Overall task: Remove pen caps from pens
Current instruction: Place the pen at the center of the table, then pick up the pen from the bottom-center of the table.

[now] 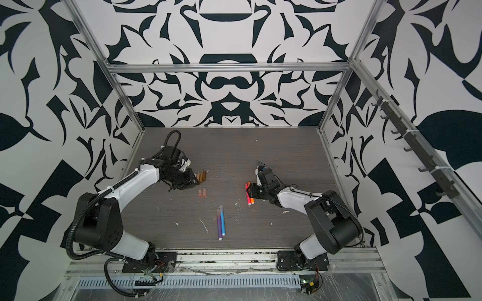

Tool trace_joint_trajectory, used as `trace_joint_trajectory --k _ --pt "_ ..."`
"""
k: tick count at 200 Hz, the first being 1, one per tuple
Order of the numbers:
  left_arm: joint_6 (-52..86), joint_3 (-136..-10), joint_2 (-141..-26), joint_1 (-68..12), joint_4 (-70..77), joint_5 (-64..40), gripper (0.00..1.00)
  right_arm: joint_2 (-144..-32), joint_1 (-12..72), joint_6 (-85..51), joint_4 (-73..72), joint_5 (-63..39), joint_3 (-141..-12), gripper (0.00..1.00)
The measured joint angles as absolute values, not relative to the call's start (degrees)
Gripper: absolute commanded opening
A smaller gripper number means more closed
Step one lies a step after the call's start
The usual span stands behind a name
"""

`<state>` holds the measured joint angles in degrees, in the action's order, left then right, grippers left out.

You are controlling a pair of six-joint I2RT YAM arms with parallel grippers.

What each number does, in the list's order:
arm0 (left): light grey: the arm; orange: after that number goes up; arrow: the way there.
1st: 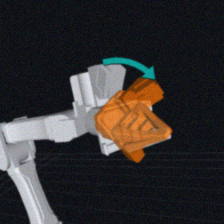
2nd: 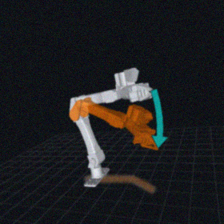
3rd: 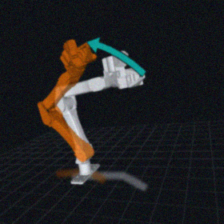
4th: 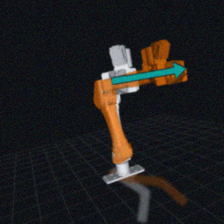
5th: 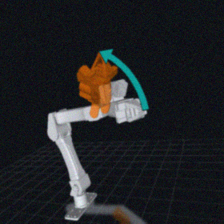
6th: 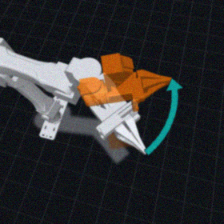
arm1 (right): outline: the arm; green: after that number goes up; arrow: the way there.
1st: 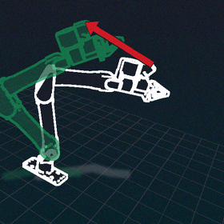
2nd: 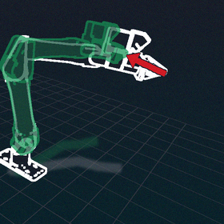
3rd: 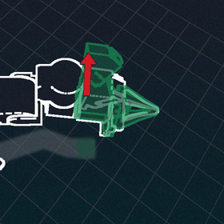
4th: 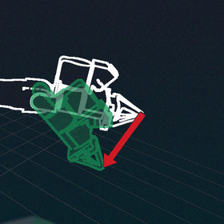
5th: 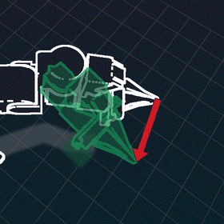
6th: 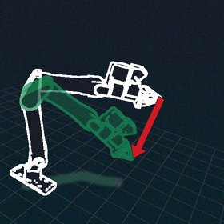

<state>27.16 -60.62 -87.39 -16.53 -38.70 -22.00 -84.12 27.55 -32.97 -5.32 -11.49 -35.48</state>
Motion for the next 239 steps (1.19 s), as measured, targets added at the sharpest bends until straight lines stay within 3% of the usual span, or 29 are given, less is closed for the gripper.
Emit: trace_joint_trajectory --k 54,100,132,157,186,239 --pt "29.28 -59.79 -86.54 -14.06 -36.95 -24.77 0.30 -71.26 30.20 -34.20 0.14 -9.28 -35.44 0.46" --pt "33.76 -56.16 -83.81 -10.15 -33.50 -27.75 0.30 -64.45 51.00 -39.48 6.59 0.58 -35.29 0.43" --pt "34.89 -55.64 -81.54 -10.20 -32.47 -28.01 0.30 -70.39 68.03 -46.65 7.73 10.35 -35.92 0.43" --pt "35.42 -55.33 -80.14 -10.20 -32.05 -28.32 0.30 -79.83 76.09 -50.59 9.23 14.96 -39.77 0.43" --pt "35.83 -55.07 -79.61 -10.20 -31.99 -28.38 0.30 -86.76 80.25 -54.00 9.32 18.28 -44.25 0.43" --pt "36.07 -54.68 -77.49 -10.20 -32.08 -28.36 0.30 -89.03 80.77 -57.36 9.85 20.08 -46.78 0.42"
